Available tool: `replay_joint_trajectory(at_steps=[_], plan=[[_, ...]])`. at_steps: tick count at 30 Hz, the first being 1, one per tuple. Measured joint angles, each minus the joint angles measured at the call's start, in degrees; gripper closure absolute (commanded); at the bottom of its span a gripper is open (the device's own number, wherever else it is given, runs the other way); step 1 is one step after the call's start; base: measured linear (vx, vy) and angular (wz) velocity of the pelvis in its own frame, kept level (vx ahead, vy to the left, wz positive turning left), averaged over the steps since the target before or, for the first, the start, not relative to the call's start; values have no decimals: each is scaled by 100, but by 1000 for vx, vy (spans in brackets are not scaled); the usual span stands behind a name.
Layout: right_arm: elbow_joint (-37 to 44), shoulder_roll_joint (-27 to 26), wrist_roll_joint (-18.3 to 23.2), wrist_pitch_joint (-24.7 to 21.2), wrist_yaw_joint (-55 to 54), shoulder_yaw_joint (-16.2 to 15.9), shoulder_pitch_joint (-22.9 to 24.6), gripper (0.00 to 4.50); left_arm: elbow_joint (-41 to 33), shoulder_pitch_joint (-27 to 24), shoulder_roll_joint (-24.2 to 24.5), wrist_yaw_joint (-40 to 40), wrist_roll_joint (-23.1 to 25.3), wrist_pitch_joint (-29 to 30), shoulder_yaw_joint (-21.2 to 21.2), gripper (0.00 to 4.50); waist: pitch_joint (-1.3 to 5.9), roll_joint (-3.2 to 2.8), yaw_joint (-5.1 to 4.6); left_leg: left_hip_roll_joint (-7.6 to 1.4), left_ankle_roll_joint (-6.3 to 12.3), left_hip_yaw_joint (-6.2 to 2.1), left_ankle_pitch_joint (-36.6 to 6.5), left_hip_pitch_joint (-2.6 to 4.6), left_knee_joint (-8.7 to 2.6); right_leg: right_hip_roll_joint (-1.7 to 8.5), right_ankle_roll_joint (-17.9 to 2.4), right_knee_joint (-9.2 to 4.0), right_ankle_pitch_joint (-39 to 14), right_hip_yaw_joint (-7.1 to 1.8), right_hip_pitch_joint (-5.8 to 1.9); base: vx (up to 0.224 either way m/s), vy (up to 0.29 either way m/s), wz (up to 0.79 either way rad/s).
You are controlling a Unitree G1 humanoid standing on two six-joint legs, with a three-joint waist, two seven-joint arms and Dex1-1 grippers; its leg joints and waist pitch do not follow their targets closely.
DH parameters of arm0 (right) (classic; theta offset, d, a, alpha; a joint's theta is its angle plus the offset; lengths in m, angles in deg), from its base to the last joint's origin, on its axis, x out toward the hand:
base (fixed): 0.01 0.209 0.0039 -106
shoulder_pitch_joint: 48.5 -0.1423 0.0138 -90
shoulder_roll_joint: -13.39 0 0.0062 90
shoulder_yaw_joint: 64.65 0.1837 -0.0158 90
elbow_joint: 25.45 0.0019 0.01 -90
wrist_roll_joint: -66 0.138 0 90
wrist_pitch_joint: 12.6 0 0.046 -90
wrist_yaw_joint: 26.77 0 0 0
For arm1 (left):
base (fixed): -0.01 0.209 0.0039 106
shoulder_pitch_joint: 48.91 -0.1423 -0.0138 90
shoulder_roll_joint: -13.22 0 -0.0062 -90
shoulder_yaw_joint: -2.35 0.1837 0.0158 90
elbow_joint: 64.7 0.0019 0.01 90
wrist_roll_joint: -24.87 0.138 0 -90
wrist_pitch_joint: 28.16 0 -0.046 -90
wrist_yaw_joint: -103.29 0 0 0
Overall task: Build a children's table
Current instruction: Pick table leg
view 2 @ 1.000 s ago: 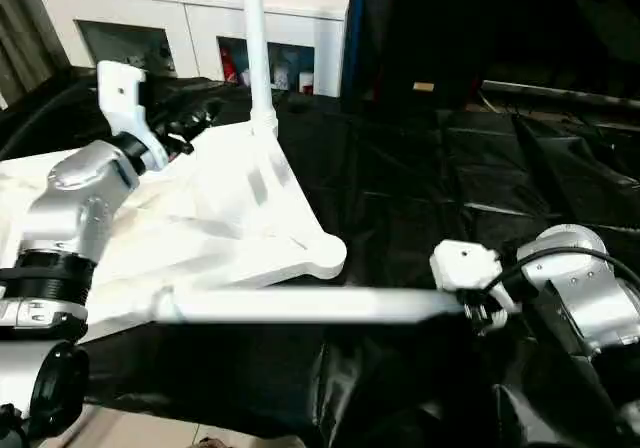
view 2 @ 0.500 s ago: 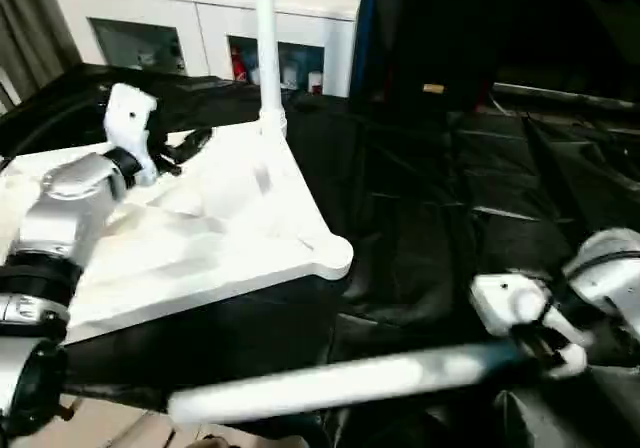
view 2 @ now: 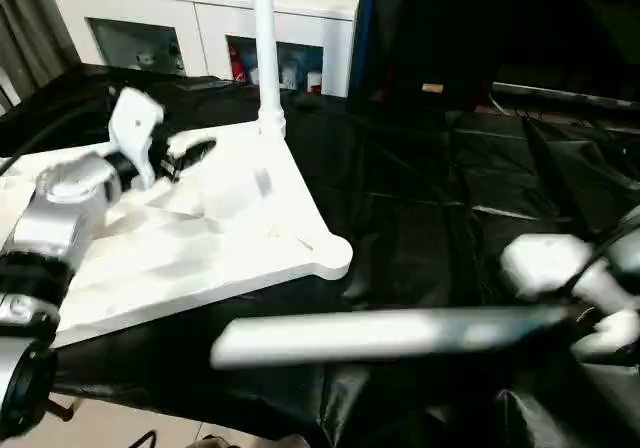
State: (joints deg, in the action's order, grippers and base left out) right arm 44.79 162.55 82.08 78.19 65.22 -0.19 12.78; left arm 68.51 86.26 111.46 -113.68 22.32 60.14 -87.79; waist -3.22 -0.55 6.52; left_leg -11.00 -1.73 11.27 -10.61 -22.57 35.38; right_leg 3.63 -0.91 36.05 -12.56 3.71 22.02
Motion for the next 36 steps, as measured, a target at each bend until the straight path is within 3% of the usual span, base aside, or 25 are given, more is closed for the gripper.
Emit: replay_joint_trajectory(at_steps=[5,8,10,12,16,19,22,25,28,32,33,36], plan=[[-563,-139,53,-6,19,43,-305,266,-14,-9,25,-59,0,-37,9,177,2,3,0,-1,20,0,12,0,6,1,0,5,0,1,-1,0,0,0],[-1046,-959,197,-61,-110,580,-485,266,-116,-63,-15,-26,-1,62,15,177,3,8,-36,-2,23,1,14,-1,16,1,-3,15,2,0,3,0,0,0],[-1105,-1259,300,-118,-323,718,-532,266,-161,-62,-69,1,-1,169,32,177,0,3,-40,-2,23,1,14,-2,22,3,-4,22,3,1,6,0,0,0],[-1400,-1831,501,-196,-1044,1073,-679,266,-205,-63,-86,183,-3,546,0,177,-1,2,-42,-5,23,-1,14,-1,28,1,-4,30,3,2,7,0,0,0],[-1562,-2426,923,-284,-2185,1552,-816,267,-431,-72,-330,412,-118,989,-85,177,-4,-8,12,-2,23,5,14,-15,26,11,-4,33,2,6,18,0,0,0],[-1495,-3087,1181,-315,-3355,1969,-786,267,-959,-97,-584,618,-659,1497,-480,177,-1,-20,30,-2,23,5,14,-42,32,14,-4,33,3,9,37,0,0,0],[-1301,-3525,1248,-337,-3896,2057,-629,267,-1521,-109,-705,648,-1092,1835,-634,177,-1,-43,67,5,24,7,14,-62,33,21,-5,44,3,8,64,0,0,0],[-443,-4262,1311,-721,-4668,2396,-174,267,-2400,-379,-1063,1151,-1508,2323,-1035,177,-4,-54,50,0,22,7,15,-66,28,17,-5,53,1,8,78,0,0,0],[212,-4821,1621,-1196,-5165,2277,62,267,-3047,-465,-1501,1340,-2063,2687,-1116,177,-19,-78,57,2,8,8,10,-65,29,19,-6,60,1,6,81,0,0,0],[760,-5029,2186,-1653,-5697,2337,104,267,-3459,-543,-1530,1125,-2377,2794,-1123,177,-26,-86,39,4,-13,11,9,-50,27,21,-3,61,1,2,68,0,0,0],[847,-5128,2261,-1736,-5815,2350,109,267,-3558,-615,-1535,1035,-2486,2865,-1119,159,-26,-86,22,4,-17,11,12,-49,24,20,-1,60,2,2,69,0,0,0],[1070,-5550,2259,-2010,-6062,2376,151,267,-3768,-816,-1669,727,-3095,3626,-1097,142,-26,-86,-3,4,-30,10,20,-56,20,17,0,65,2,0,80,0,0,0]])
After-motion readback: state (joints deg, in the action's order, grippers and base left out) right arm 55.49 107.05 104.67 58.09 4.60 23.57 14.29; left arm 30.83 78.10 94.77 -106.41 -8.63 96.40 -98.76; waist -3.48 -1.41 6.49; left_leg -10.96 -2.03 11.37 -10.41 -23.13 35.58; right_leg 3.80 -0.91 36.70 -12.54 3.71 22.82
